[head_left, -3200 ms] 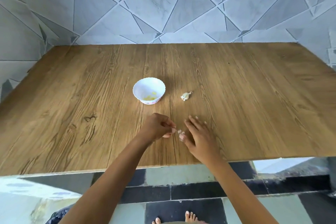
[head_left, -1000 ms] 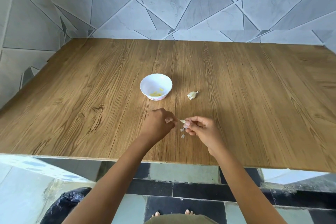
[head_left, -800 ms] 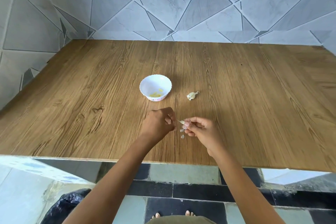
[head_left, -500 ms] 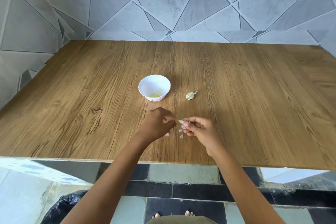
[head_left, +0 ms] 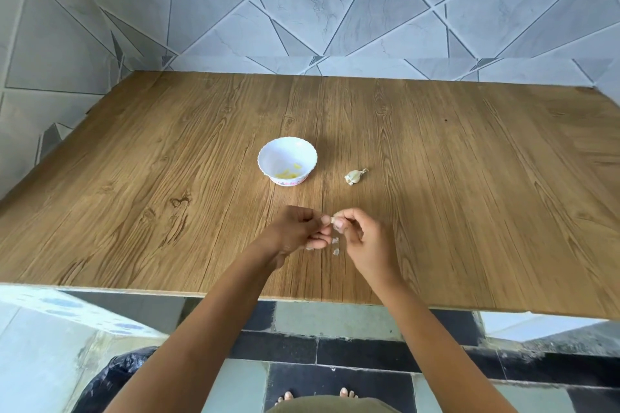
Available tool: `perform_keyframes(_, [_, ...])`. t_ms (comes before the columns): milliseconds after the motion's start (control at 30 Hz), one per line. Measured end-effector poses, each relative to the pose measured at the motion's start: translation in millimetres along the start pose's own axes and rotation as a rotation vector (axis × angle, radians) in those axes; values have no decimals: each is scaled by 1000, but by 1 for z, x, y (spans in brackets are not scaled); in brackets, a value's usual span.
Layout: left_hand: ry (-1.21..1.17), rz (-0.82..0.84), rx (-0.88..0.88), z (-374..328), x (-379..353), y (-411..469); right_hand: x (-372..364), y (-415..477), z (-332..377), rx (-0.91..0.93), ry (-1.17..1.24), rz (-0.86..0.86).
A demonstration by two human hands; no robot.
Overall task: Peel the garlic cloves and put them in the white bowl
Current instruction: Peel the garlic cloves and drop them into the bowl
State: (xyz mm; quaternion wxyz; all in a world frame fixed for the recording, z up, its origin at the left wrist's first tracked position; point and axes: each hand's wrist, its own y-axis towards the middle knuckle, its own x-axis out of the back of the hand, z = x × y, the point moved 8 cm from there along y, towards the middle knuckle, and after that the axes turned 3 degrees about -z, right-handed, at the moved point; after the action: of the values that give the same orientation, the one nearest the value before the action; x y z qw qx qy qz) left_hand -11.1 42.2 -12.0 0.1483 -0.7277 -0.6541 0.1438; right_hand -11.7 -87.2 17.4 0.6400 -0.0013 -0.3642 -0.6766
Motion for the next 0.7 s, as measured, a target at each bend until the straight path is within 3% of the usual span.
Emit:
perform_keyframes(100, [-139, 29, 112, 10, -2, 0, 0, -3, 5, 135, -81, -32])
perform_keyframes(167, [-177, 32, 150, 16, -3, -2, -4, -7, -1, 105, -62, 6])
perform_keyframes(233, [-54, -5, 68, 14, -1, 0, -10, -9, -13, -148, 75, 114])
perform_keyframes(333, [339, -92, -225, -5, 2, 2, -23, -21, -32, -741, 427, 339])
perform_keyframes(433, [520, -41, -479, -23, -3, -5, -23, -23, -34, -985, 606, 433])
perform_keyframes(567, [528, 10, -573, -29, -1, -8, -25, -27, -34, -1097, 743, 421])
perform_keyframes(700, [209, 59, -323, -16, 3, -3, -23, -20, -30, -922, 737, 370])
